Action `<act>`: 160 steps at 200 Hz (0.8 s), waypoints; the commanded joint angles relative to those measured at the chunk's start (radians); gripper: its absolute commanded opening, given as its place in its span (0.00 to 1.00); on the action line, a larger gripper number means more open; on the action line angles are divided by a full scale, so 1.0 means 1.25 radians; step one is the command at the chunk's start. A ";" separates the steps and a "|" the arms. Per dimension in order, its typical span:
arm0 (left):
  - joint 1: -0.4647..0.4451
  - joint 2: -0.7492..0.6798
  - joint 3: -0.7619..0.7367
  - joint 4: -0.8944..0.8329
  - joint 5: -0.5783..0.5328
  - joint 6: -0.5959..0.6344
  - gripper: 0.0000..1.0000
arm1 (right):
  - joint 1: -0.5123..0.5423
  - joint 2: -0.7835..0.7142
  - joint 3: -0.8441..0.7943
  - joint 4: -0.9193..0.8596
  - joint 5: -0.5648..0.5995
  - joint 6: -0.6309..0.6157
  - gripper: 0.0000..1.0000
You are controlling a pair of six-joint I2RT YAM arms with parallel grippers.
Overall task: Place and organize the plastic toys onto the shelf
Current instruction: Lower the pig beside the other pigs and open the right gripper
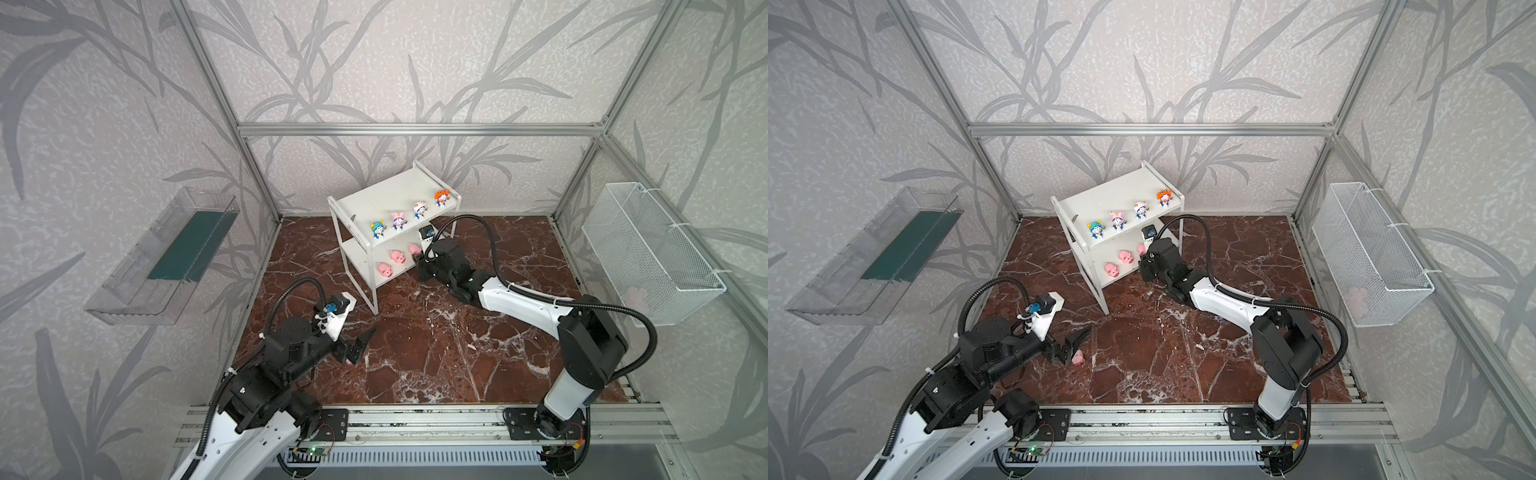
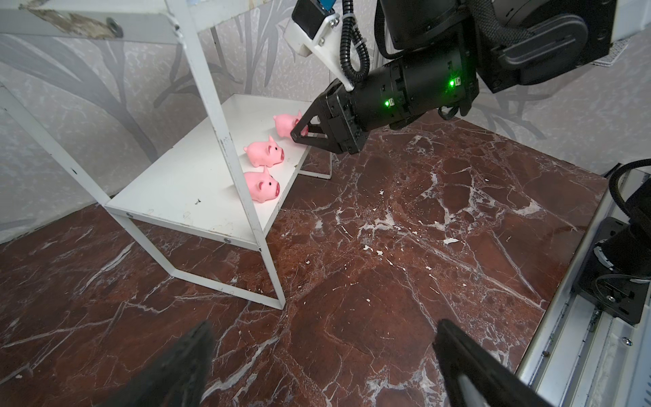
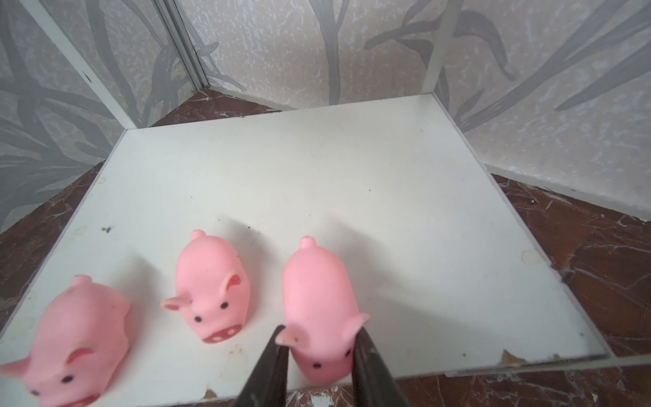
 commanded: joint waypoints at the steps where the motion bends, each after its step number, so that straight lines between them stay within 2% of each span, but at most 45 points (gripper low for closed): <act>1: 0.003 -0.010 -0.008 0.010 0.006 -0.001 0.99 | -0.002 0.011 0.020 0.028 -0.001 0.016 0.31; 34: 0.003 -0.013 -0.008 0.011 0.007 -0.001 0.99 | -0.002 0.021 0.025 0.029 -0.001 0.024 0.34; 62: 0.002 -0.014 -0.009 0.011 0.007 -0.001 0.99 | -0.002 0.026 0.027 0.031 -0.005 0.029 0.44; 111: 0.003 -0.014 -0.009 0.011 0.007 -0.001 0.99 | -0.002 -0.012 -0.014 0.064 -0.013 0.025 0.50; 160: 0.002 -0.013 -0.009 0.012 0.009 -0.001 0.99 | -0.002 -0.154 -0.101 0.053 0.007 0.024 0.59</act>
